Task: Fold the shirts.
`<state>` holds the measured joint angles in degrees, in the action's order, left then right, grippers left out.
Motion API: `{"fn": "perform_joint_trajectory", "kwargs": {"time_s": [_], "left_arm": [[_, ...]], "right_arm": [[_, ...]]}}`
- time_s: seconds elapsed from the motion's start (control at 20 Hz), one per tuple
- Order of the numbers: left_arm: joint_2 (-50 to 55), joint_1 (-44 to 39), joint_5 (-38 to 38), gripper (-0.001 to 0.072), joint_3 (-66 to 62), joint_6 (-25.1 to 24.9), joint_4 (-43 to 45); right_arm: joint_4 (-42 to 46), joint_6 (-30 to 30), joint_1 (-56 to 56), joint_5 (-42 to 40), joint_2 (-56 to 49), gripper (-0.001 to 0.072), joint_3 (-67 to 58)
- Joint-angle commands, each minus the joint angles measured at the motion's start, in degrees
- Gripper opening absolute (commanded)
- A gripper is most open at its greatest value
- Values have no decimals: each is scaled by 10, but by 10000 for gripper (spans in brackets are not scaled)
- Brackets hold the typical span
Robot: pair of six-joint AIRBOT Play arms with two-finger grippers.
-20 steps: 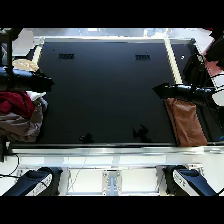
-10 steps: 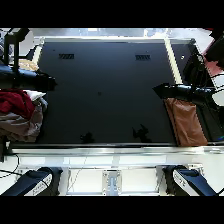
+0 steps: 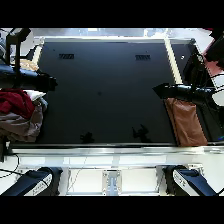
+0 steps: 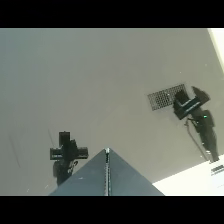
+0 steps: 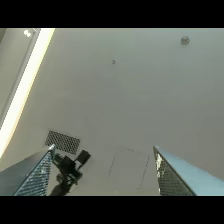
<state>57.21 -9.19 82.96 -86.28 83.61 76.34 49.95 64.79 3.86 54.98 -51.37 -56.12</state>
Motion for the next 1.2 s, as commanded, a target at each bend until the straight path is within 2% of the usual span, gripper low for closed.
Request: {"fn": "perform_joint_trajectory", "kwargs": {"time_s": [0.0,0.45,0.5,0.55,0.6,0.65,0.75,0.8,0.85,0.9,1.05,1.15], "left_arm": [[0,0,0,18,0,0,18],[0,0,-2,29,0,0,17],[0,0,-7,182,0,0,17],[0,0,-13,380,0,0,21],[0,0,-23,444,0,-3,54],[0,0,-38,444,0,-6,113],[0,0,-72,444,0,-2,311],[2,2,-94,444,0,18,422],[7,14,-129,443,0,64,519],[14,42,-162,443,0,112,569],[58,169,-182,443,1,195,534],[103,262,-185,443,1,204,474]], "right_arm": [[0,0,0,0,0,695,-1],[0,0,0,0,0,695,-1],[0,0,0,0,0,695,-1],[0,0,0,0,0,695,-1],[0,0,0,0,0,695,-1],[0,0,0,0,0,696,-1],[0,0,0,0,0,695,-1],[0,0,0,0,0,695,-1],[0,0,0,0,0,695,-1],[0,0,0,0,0,695,-1],[0,0,0,-10,0,695,-1],[0,0,0,-47,0,695,-5]]}}
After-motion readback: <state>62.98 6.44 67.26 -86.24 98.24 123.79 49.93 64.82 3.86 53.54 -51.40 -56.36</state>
